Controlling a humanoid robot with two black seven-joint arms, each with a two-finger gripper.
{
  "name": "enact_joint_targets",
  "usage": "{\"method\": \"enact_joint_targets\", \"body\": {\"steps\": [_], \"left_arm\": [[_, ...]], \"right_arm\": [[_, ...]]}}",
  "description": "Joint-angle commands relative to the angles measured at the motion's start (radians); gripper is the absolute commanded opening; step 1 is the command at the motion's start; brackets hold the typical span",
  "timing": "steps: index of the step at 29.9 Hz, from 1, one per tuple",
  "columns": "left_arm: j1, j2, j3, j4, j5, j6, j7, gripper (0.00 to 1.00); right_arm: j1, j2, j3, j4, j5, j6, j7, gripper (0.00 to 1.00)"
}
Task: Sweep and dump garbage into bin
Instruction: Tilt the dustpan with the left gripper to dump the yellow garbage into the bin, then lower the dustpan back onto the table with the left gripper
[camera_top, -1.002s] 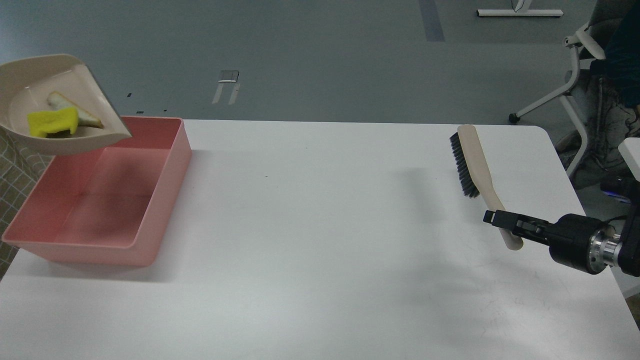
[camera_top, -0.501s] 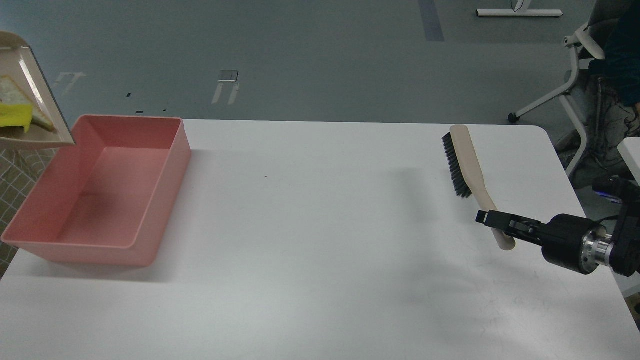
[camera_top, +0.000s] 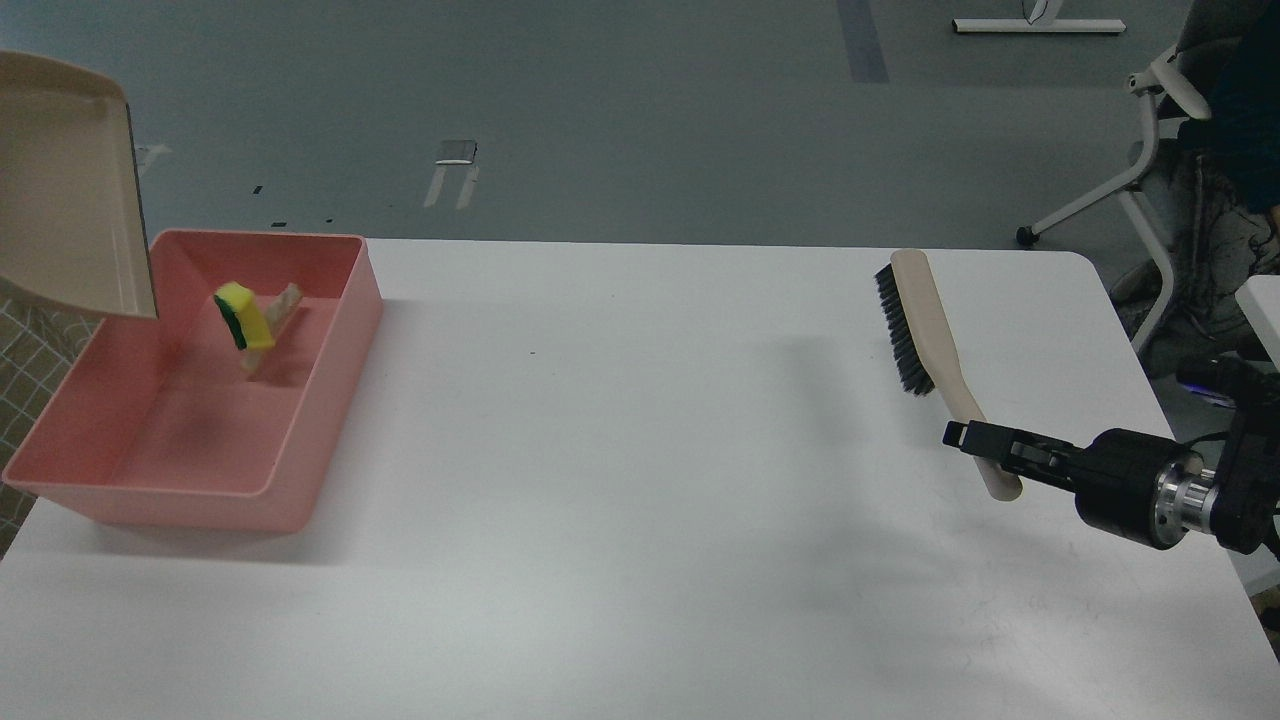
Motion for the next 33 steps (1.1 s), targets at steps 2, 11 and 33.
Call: {"method": "enact_joint_targets", "body": {"steps": [2, 11, 33], "left_arm": [[-0.032, 0.006, -0.012, 0.000, -0.033, -0.002, 0.008, 0.00], [-0.276, 0.000, -0.024, -0.141, -0.430, -0.227, 0.175, 0.00], [-0.692, -0.732, 0.697, -0.115, -0.252, -0.167, 0.347, 0.00]], "right_arm": [[0.000, 0.000, -0.001, 0.000, 0.000, -0.001, 0.000, 0.00], [0.000, 0.000, -0.001, -0.008, 0.000, 0.001, 0.000, 0.00], [-0.071, -0.037, -0.007, -0.110, -0.014, 0.007, 0.047, 0.00]]}}
